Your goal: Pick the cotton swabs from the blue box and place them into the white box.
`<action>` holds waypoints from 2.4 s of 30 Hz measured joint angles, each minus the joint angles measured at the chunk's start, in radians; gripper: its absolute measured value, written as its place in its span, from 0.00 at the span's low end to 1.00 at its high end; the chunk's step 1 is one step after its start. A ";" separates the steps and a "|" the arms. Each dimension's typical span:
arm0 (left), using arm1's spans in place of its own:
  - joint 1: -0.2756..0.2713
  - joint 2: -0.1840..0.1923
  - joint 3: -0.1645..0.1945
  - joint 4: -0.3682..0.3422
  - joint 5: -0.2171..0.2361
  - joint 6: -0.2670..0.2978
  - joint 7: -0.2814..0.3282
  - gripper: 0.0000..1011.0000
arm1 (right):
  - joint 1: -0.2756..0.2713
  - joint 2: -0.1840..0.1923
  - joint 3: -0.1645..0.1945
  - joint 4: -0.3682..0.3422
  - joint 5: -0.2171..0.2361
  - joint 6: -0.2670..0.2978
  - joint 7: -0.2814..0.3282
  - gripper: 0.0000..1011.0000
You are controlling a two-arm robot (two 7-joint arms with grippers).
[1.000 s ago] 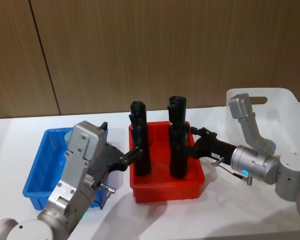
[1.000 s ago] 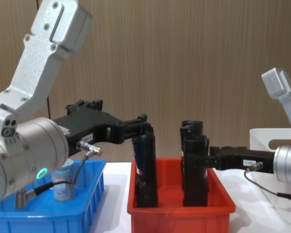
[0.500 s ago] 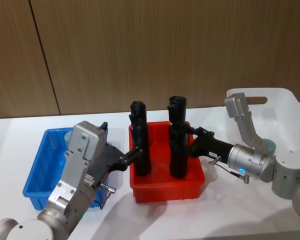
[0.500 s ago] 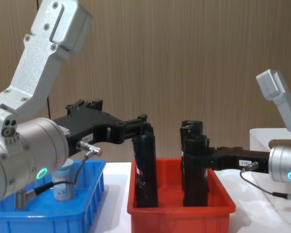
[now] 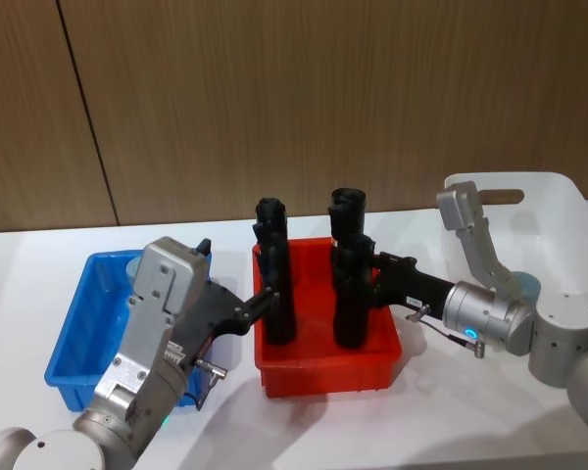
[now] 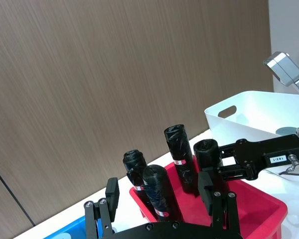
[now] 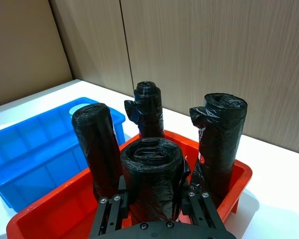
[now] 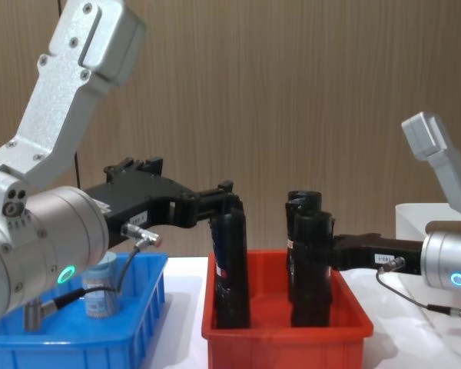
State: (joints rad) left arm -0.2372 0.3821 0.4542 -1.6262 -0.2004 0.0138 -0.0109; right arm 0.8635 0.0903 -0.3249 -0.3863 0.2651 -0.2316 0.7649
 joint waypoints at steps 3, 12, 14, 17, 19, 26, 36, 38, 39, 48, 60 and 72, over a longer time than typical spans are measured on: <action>0.000 0.000 0.000 0.000 0.000 0.000 0.000 0.99 | 0.007 -0.003 0.000 0.014 0.001 -0.007 0.003 0.53; 0.000 0.000 0.000 0.000 0.000 0.000 0.000 0.99 | 0.000 0.001 0.004 -0.015 0.004 -0.008 0.007 0.49; 0.000 0.000 0.000 0.000 0.000 0.000 0.000 0.99 | -0.017 0.008 0.008 -0.057 0.005 0.003 0.006 0.48; 0.000 0.000 0.000 0.000 0.000 0.000 0.000 0.99 | -0.044 0.020 0.013 -0.126 0.011 0.028 -0.001 0.47; 0.000 0.000 0.000 0.000 0.000 0.000 0.000 0.99 | -0.061 0.028 0.017 -0.170 0.013 0.040 -0.005 0.46; 0.000 0.000 0.000 0.000 0.000 0.000 0.000 0.99 | -0.134 0.062 0.034 -0.365 0.032 0.104 -0.034 0.44; 0.000 0.000 0.000 0.000 0.000 0.000 0.000 0.99 | -0.218 0.111 0.065 -0.624 0.059 0.175 -0.093 0.44; 0.000 0.000 0.000 0.000 0.000 0.000 0.000 0.99 | -0.230 0.120 0.072 -0.662 0.060 0.186 -0.110 0.44; 0.000 0.000 0.000 0.000 0.000 0.000 0.000 0.99 | -0.230 0.120 0.072 -0.662 0.060 0.186 -0.110 0.44; 0.000 0.000 0.000 0.000 0.000 0.000 0.000 0.99 | -0.261 0.155 0.101 -0.784 0.039 0.215 -0.201 0.44; 0.000 0.000 0.000 0.000 0.000 0.000 0.000 0.99 | -0.265 0.187 0.132 -0.830 -0.031 0.249 -0.314 0.44; 0.000 0.000 0.000 0.000 0.000 0.000 0.000 0.99 | -0.222 0.213 0.169 -0.749 -0.117 0.277 -0.424 0.44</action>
State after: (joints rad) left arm -0.2372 0.3821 0.4542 -1.6262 -0.2004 0.0138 -0.0109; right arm 0.6417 0.3036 -0.1558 -1.1348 0.1483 0.0458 0.3405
